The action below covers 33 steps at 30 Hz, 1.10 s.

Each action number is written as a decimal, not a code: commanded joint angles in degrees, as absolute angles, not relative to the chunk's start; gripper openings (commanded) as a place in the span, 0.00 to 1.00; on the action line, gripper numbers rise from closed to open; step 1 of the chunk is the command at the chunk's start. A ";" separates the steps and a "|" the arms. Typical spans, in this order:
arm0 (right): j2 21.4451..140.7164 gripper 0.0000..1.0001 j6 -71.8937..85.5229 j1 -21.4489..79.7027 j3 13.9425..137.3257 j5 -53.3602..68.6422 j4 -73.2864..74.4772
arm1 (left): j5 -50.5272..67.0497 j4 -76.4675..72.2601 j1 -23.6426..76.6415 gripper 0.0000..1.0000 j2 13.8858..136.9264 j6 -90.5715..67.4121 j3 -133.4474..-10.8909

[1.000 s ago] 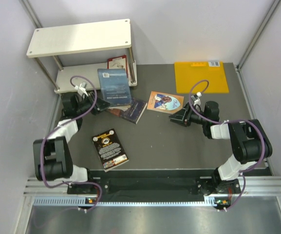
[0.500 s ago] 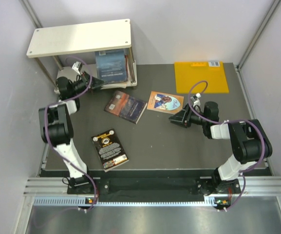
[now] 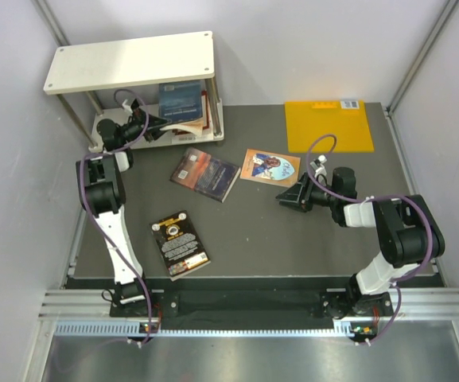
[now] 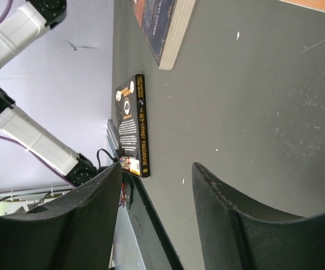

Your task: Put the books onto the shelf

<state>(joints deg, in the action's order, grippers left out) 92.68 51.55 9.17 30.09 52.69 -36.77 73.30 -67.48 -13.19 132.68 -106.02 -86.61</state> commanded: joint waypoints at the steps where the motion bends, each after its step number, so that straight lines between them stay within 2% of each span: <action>1: 91.67 0.53 49.83 9.49 31.11 52.91 -37.62 | 73.39 -97.29 -13.01 0.00 134.12 -109.15 -94.39; 8: 91.93 0.53 49.48 9.49 31.11 52.82 -37.35 | 73.56 -94.58 -12.04 0.00 140.09 -111.01 -102.47; 33: 91.58 0.54 49.13 9.49 29.79 52.82 -37.35 | 69.87 -56.26 -7.65 0.00 143.26 -83.07 -107.14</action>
<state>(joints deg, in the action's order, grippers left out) 92.68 50.54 9.17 30.00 52.62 -35.79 72.27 -58.39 -8.23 144.90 -90.91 -102.72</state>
